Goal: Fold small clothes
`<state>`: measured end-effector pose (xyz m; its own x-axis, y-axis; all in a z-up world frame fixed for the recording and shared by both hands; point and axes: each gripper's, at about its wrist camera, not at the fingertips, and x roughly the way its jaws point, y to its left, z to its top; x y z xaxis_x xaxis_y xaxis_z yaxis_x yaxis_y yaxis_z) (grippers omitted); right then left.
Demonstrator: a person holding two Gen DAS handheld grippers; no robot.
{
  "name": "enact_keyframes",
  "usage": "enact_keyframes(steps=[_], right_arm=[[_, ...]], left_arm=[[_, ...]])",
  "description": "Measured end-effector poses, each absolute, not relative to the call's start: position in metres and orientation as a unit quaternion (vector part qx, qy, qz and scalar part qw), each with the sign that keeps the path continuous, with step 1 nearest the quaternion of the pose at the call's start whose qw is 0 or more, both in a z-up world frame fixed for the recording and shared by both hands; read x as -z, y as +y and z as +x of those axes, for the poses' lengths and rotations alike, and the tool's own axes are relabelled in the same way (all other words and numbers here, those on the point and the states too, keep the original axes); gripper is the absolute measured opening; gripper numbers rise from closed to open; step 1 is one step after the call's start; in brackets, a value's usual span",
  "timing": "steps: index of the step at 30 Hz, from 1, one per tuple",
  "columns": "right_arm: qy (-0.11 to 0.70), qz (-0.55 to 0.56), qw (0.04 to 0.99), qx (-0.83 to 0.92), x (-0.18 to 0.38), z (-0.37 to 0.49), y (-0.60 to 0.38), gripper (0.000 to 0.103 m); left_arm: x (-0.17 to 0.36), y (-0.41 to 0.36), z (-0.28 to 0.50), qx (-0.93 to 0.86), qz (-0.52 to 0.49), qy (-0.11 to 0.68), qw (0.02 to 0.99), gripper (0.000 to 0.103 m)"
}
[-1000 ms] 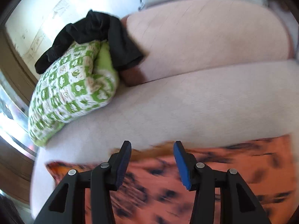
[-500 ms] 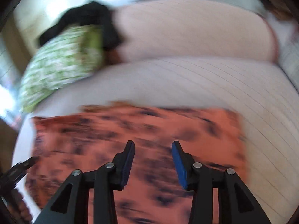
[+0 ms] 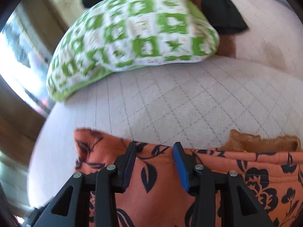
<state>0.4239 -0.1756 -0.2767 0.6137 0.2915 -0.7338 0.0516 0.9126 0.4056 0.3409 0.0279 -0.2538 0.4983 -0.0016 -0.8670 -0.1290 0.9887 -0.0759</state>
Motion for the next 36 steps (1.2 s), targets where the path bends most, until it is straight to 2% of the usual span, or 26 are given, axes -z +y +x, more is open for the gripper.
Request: enact_keyframes(steps=[3, 10, 17, 24, 27, 32, 36], right_arm=[[0.409, 0.237, 0.879, -0.058, 0.267, 0.397, -0.206, 0.042], [0.392, 0.242, 0.887, -0.004, 0.258, 0.276, -0.291, 0.044], [0.370, 0.248, 0.893, 0.067, 0.258, 0.156, -0.354, 0.044], [0.389, 0.242, 0.884, 0.092, 0.300, 0.150, -0.364, 0.044], [0.394, 0.218, 0.889, 0.081, 0.297, 0.160, -0.358, 0.057], [0.372, 0.229, 0.896, 0.085, 0.292, 0.157, -0.359, 0.056], [0.324, 0.248, 0.905, 0.117, 0.277, 0.143, -0.376, 0.056]], left_arm=[[0.246, 0.022, 0.336, -0.029, -0.055, 0.484, 0.873, 0.081], [0.231, -0.026, 0.310, 0.006, 0.031, 0.435, 0.900, 0.081], [0.235, -0.059, 0.286, 0.042, 0.084, 0.420, 0.903, 0.081], [0.243, -0.082, 0.286, 0.053, 0.097, 0.425, 0.898, 0.081], [0.247, -0.085, 0.288, 0.047, 0.102, 0.426, 0.898, 0.081], [0.255, -0.086, 0.293, 0.042, 0.102, 0.437, 0.892, 0.081], [0.257, -0.088, 0.292, 0.042, 0.108, 0.436, 0.893, 0.081]])
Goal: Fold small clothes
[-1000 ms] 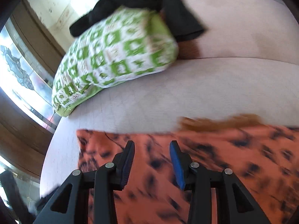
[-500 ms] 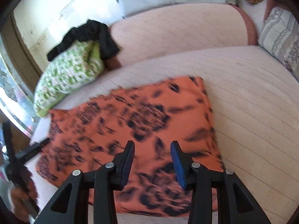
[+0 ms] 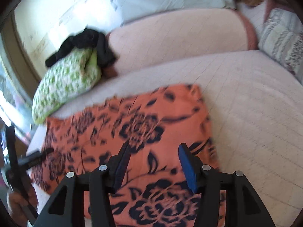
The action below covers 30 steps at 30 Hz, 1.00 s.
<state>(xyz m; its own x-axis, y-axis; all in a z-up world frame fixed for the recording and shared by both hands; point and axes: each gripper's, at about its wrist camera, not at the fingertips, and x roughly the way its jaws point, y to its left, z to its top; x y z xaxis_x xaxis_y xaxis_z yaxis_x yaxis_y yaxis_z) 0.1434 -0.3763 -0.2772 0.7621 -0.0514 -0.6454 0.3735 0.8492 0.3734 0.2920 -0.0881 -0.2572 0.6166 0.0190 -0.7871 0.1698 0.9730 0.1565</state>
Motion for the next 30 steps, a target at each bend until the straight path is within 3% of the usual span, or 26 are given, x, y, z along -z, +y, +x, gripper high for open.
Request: enact_keyframes(steps=[6, 17, 22, 30], right_arm=[[0.385, 0.286, 0.866, 0.140, 0.312, 0.157, -0.398, 0.056], [0.327, 0.266, 0.895, 0.142, 0.287, 0.145, -0.389, 0.056], [0.384, 0.248, 0.876, 0.154, 0.310, 0.160, -0.387, 0.058], [0.378, 0.258, 0.876, 0.152, 0.310, 0.159, -0.389, 0.058]], left_arm=[[0.259, -0.090, 0.291, 0.043, 0.114, 0.435, 0.892, 0.081], [0.259, -0.086, 0.291, 0.039, 0.113, 0.436, 0.892, 0.081], [0.267, -0.086, 0.294, 0.038, 0.113, 0.448, 0.886, 0.081], [0.274, -0.085, 0.298, 0.030, 0.113, 0.452, 0.885, 0.091]])
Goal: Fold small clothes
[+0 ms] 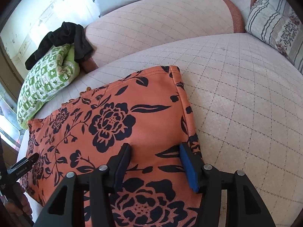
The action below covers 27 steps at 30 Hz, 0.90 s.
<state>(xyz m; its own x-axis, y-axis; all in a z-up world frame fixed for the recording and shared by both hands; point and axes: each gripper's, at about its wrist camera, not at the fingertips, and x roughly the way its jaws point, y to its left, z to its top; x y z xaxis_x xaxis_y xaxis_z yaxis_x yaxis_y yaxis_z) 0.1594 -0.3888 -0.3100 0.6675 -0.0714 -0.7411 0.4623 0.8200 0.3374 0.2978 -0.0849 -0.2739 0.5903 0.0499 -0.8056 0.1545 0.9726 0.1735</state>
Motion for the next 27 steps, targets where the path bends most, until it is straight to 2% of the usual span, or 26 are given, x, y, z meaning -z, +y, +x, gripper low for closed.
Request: enact_keyframes(steps=[8, 18, 23, 27], right_arm=[[0.374, 0.247, 0.880, 0.155, 0.312, 0.160, -0.387, 0.060], [0.350, 0.267, 0.886, 0.144, 0.318, 0.151, -0.391, 0.063], [0.338, 0.277, 0.889, 0.139, 0.320, 0.145, -0.394, 0.064], [0.327, 0.288, 0.890, 0.133, 0.321, 0.141, -0.396, 0.064]], left_arm=[[0.278, -0.077, 0.300, 0.021, 0.098, 0.453, 0.886, 0.102], [0.271, -0.062, 0.291, 0.024, 0.079, 0.468, 0.880, 0.102], [0.254, -0.055, 0.253, 0.006, 0.113, 0.438, 0.892, 0.102], [0.243, -0.040, 0.231, 0.004, 0.078, 0.438, 0.896, 0.102]])
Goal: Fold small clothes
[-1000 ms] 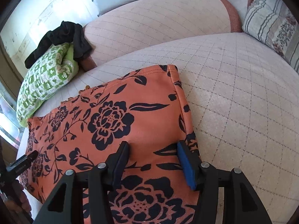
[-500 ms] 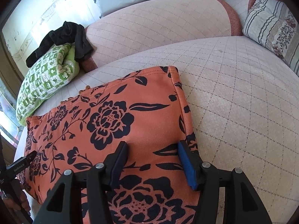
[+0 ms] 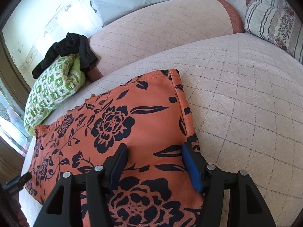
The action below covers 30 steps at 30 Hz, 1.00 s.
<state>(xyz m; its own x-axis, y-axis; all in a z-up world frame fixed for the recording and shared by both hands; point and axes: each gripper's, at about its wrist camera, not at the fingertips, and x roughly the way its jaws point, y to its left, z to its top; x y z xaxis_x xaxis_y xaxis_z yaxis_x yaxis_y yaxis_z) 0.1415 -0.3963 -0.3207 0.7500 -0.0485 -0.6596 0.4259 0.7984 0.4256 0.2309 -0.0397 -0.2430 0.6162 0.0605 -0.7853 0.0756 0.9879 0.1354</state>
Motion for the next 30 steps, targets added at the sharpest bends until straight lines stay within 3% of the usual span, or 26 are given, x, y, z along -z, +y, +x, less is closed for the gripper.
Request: enact_keyframes(steps=[8, 21, 26, 30], right_arm=[[0.298, 0.335, 0.887, 0.113, 0.326, 0.132, -0.407, 0.063], [0.303, 0.327, 0.888, 0.116, 0.326, 0.134, -0.406, 0.064], [0.303, 0.327, 0.887, 0.116, 0.326, 0.134, -0.405, 0.064], [0.306, 0.325, 0.887, 0.118, 0.326, 0.136, -0.404, 0.064]], left_arm=[[0.281, 0.003, 0.255, -0.040, -0.004, 0.521, 0.853, 0.103], [0.239, -0.015, 0.259, -0.045, 0.031, 0.443, 0.895, 0.103], [0.281, -0.014, 0.283, -0.029, 0.009, 0.537, 0.843, 0.103], [0.276, -0.013, 0.287, -0.027, -0.019, 0.540, 0.841, 0.103]])
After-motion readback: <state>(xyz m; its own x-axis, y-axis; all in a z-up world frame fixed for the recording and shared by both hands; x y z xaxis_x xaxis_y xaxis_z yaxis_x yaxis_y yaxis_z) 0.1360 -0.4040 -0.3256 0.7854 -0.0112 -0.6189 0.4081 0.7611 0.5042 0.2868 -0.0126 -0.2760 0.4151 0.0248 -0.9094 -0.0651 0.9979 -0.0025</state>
